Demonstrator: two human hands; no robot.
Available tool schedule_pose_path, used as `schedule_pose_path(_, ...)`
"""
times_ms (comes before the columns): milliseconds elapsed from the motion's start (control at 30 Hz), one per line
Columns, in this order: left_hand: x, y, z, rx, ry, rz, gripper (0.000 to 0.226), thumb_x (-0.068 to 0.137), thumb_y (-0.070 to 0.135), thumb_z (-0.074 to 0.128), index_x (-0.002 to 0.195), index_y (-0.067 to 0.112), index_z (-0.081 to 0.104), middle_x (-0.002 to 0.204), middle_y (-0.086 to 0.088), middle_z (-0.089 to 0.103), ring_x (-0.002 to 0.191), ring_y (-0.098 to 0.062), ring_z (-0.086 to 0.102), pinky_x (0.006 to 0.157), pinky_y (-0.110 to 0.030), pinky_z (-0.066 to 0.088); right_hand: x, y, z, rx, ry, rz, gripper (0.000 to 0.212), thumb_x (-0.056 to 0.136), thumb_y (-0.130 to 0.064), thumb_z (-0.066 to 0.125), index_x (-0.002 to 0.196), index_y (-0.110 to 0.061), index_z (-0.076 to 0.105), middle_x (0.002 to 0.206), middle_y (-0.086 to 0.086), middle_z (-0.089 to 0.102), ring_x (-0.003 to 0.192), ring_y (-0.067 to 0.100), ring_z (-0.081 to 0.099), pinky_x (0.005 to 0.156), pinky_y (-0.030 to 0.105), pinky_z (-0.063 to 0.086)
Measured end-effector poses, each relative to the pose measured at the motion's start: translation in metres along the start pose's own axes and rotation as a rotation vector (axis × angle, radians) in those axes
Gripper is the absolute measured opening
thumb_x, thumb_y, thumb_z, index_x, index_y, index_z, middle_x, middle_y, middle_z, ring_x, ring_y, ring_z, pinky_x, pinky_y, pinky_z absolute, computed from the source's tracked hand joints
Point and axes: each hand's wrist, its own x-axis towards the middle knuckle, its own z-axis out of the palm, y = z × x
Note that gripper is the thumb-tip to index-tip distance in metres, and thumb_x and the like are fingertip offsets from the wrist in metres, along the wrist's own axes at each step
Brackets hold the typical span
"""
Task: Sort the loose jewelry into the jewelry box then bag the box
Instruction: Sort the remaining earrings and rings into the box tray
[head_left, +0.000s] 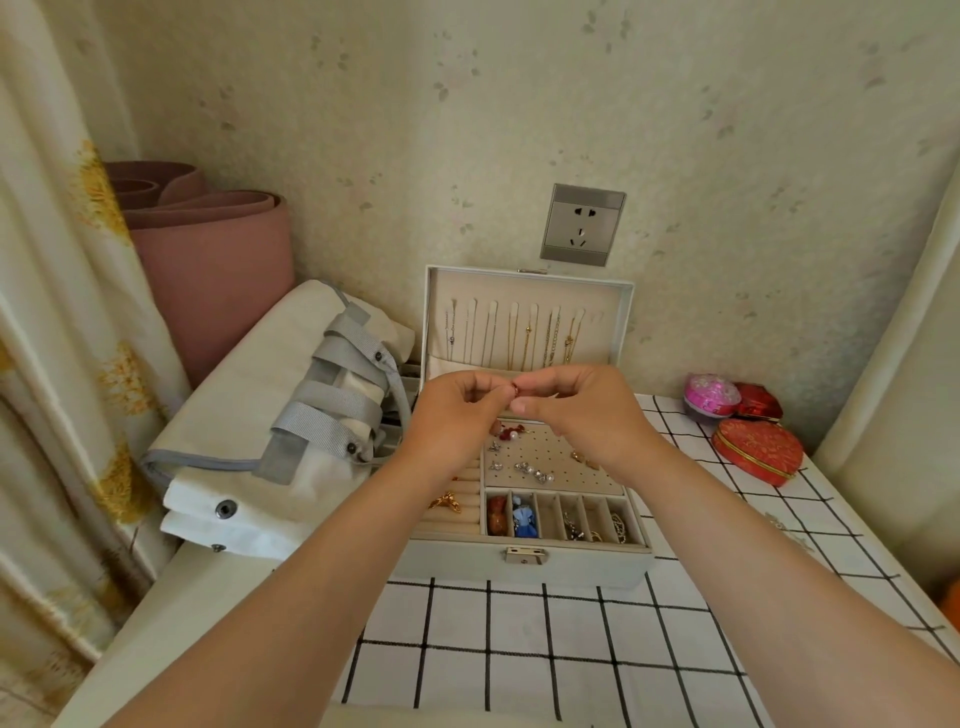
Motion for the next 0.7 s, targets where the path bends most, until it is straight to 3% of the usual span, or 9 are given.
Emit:
schedule_pose_path(100,0.001,-0.001,0.000,0.008,-0.040,-0.022,0.012,0.095,0.026,0.063,0.088,0.027,0.073,0.085,0.007,0.073,0.064,0.001,0.063,0.059,-0.016,0.049,0.002,0.004,-0.001,-0.001,0.038,-0.030,0.017,0.079,-0.012,0.082,0.092,-0.022,0.079,0.086,-0.007,0.077,0.083,0.002,0.071,0.078,0.019,0.054)
schedule_pose_path(200,0.002,-0.003,0.000,0.060,-0.059,0.021,0.012,0.095,0.024,0.063,0.088,0.026,0.073,0.086,0.003,0.073,0.071,-0.005,0.064,0.064,-0.017,0.049,0.003,0.007,-0.001,-0.029,0.054,-0.054,0.018,0.081,-0.016,0.081,0.084,-0.033,0.078,0.085,-0.012,0.077,0.085,0.001,0.070,0.087,0.027,0.054)
schedule_pose_path(267,0.003,-0.005,0.000,0.120,-0.061,0.075,0.012,0.094,0.025,0.064,0.086,0.030,0.072,0.081,0.006,0.071,0.075,-0.007,0.064,0.072,-0.022,0.052,0.002,0.007,-0.001,-0.056,0.049,-0.064,0.017,0.083,-0.018,0.080,0.083,-0.035,0.077,0.083,-0.014,0.075,0.070,-0.004,0.066,0.076,0.026,0.052)
schedule_pose_path(367,0.005,-0.008,0.000,0.177,-0.085,0.123,0.010,0.094,0.026,0.063,0.093,0.030,0.073,0.084,0.010,0.071,0.079,-0.007,0.064,0.080,-0.027,0.053,0.000,0.008,0.000,-0.043,0.063,-0.028,0.014,0.087,-0.017,0.076,0.085,-0.030,0.076,0.075,-0.012,0.073,0.052,0.007,0.060,0.057,0.022,0.050)
schedule_pose_path(433,0.006,-0.008,0.001,0.236,-0.102,0.171,0.014,0.096,0.026,0.061,0.100,0.033,0.072,0.090,0.015,0.070,0.084,0.000,0.062,0.080,-0.020,0.050,0.001,0.008,0.000,0.011,0.092,0.011,0.009,0.088,-0.015,0.074,0.089,-0.024,0.077,0.075,-0.005,0.074,0.053,0.014,0.061,0.048,0.023,0.046)
schedule_pose_path(500,0.006,-0.008,0.001,0.360,-0.112,0.239,0.018,0.098,0.026,0.057,0.107,0.034,0.070,0.092,0.021,0.065,0.083,0.006,0.058,0.073,-0.010,0.042,0.005,0.013,-0.001,0.013,0.134,0.055,0.006,0.087,-0.016,0.075,0.090,-0.021,0.077,0.080,-0.003,0.076,0.053,0.014,0.063,0.048,0.024,0.046)
schedule_pose_path(567,0.005,-0.012,0.000,0.531,-0.094,0.306,0.019,0.099,0.026,0.055,0.110,0.030,0.070,0.094,0.018,0.064,0.084,0.003,0.056,0.072,-0.014,0.041,0.008,0.024,-0.004,-0.137,0.153,0.047,0.009,0.086,-0.017,0.075,0.085,-0.026,0.076,0.077,-0.008,0.074,0.055,0.005,0.064,0.056,0.023,0.049)
schedule_pose_path(633,0.007,-0.019,-0.002,0.704,-0.088,0.381,0.021,0.099,0.026,0.054,0.114,0.026,0.069,0.108,0.008,0.065,0.101,-0.008,0.052,0.085,-0.026,0.044,0.010,0.038,-0.006,-0.394,0.139,0.013,0.012,0.086,-0.022,0.074,0.081,-0.032,0.076,0.078,-0.015,0.072,0.069,-0.002,0.066,0.068,0.023,0.052)
schedule_pose_path(700,0.009,-0.025,-0.003,0.847,-0.129,0.442,0.027,0.099,0.027,0.053,0.121,0.023,0.067,0.121,0.005,0.062,0.113,-0.015,0.046,0.096,-0.035,0.043,0.008,0.045,-0.006,-0.607,0.106,0.011,0.011,0.087,-0.026,0.071,0.086,-0.034,0.077,0.087,-0.017,0.073,0.084,0.001,0.066,0.076,0.026,0.053)
